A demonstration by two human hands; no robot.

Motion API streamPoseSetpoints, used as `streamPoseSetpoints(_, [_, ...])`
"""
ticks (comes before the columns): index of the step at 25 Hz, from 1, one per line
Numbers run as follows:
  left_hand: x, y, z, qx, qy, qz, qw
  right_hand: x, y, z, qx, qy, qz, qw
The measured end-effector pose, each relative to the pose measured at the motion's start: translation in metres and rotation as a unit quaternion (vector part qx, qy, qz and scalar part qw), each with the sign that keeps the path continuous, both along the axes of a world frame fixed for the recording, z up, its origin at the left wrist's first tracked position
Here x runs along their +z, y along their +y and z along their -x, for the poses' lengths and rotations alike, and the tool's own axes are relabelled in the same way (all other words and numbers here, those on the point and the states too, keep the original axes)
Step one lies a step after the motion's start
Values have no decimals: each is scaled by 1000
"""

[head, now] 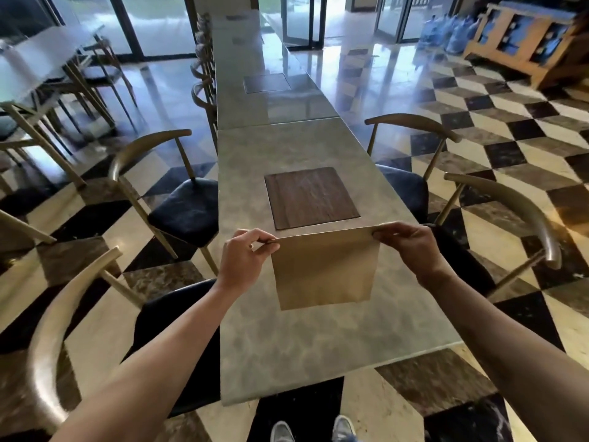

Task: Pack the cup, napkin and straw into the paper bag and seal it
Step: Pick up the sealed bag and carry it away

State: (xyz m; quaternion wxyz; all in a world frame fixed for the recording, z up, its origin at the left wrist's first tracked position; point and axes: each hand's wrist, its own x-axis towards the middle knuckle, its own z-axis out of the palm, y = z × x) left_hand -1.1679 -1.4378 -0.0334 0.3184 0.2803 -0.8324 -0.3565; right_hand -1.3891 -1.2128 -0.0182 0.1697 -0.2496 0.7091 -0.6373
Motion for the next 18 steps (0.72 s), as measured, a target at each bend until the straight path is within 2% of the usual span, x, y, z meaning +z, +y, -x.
streamPoseSetpoints(10, [-32, -7, 19, 34, -36, -28, 998, -43, -23, 38, 33, -39, -33, 998])
streamPoseSetpoints(18, [-59, -11, 28, 56, -63, -93, 992, -80, -32, 57, 58, -62, -62, 994])
